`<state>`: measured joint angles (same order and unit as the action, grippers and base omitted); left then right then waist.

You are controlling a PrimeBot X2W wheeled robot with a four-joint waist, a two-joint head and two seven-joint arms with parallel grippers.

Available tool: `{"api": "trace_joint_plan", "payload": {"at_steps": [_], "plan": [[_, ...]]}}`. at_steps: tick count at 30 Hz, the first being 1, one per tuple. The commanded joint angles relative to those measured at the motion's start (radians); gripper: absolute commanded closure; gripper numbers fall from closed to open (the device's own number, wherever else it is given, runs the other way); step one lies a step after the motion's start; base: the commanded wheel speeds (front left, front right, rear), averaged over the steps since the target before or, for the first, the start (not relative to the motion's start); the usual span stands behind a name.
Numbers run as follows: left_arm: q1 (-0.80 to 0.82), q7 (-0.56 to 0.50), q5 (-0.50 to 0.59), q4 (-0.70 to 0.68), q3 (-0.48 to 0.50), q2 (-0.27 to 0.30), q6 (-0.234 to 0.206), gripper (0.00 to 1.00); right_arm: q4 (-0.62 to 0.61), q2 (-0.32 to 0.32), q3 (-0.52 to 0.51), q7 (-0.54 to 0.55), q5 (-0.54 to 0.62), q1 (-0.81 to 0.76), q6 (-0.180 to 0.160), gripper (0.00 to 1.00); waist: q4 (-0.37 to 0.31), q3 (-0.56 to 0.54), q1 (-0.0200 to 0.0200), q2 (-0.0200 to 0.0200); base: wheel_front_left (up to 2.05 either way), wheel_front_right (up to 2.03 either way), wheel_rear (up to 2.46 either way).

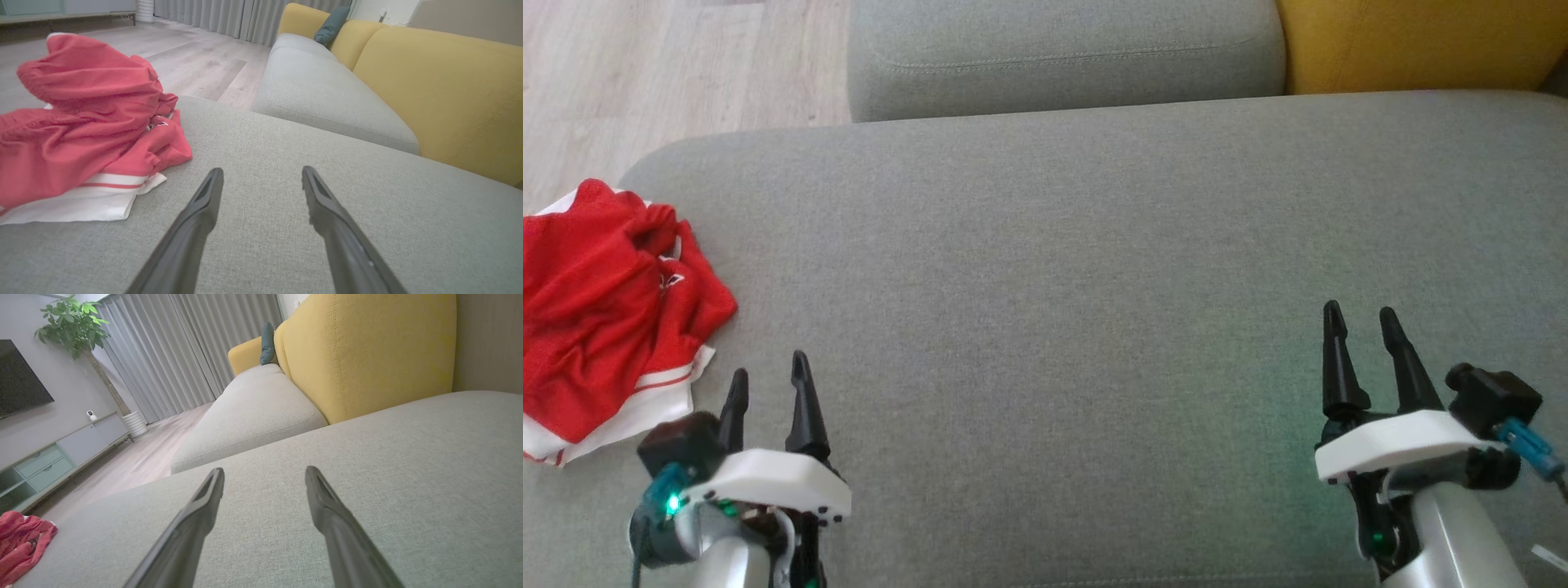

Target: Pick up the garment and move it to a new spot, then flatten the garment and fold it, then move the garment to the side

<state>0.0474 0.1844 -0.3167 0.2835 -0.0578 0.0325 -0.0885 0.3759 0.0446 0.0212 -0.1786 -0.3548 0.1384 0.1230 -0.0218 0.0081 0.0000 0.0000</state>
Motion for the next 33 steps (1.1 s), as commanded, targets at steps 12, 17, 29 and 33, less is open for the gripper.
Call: {"api": "trace_joint_plan", "payload": {"at_steps": [12, 17, 29, 33], "plan": [[0.059, 0.048, 0.172, -0.039, 0.008, 0.022, -0.032, 0.0, -0.018, 0.005, 0.031, -0.053, 0.166, 0.063, 0.007, 0.0, 0.002, 0.0, 0.0, 0.0, 0.0, 0.0, 0.0], [0.06, 0.063, 0.231, -0.034, 0.007, 0.023, -0.041, 0.0, -0.008, 0.005, 0.036, -0.068, 0.224, 0.068, 0.007, 0.0, 0.004, -0.002, 0.0, 0.0, 0.0, 0.0, 0.0], [0.065, 0.077, 0.29, -0.026, 0.002, 0.022, -0.044, 0.0, -0.002, 0.006, 0.035, -0.083, 0.277, 0.076, 0.008, 0.0, 0.002, 0.007, 0.0, 0.0, 0.0, 0.0, 0.0], [0.067, 0.077, 0.29, -0.022, -0.001, 0.021, -0.042, 0.0, -0.001, 0.006, 0.037, -0.083, 0.277, 0.077, 0.008, 0.0, 0.008, 0.013, 0.0, 0.0, 0.0, 0.0, 0.0]]}}
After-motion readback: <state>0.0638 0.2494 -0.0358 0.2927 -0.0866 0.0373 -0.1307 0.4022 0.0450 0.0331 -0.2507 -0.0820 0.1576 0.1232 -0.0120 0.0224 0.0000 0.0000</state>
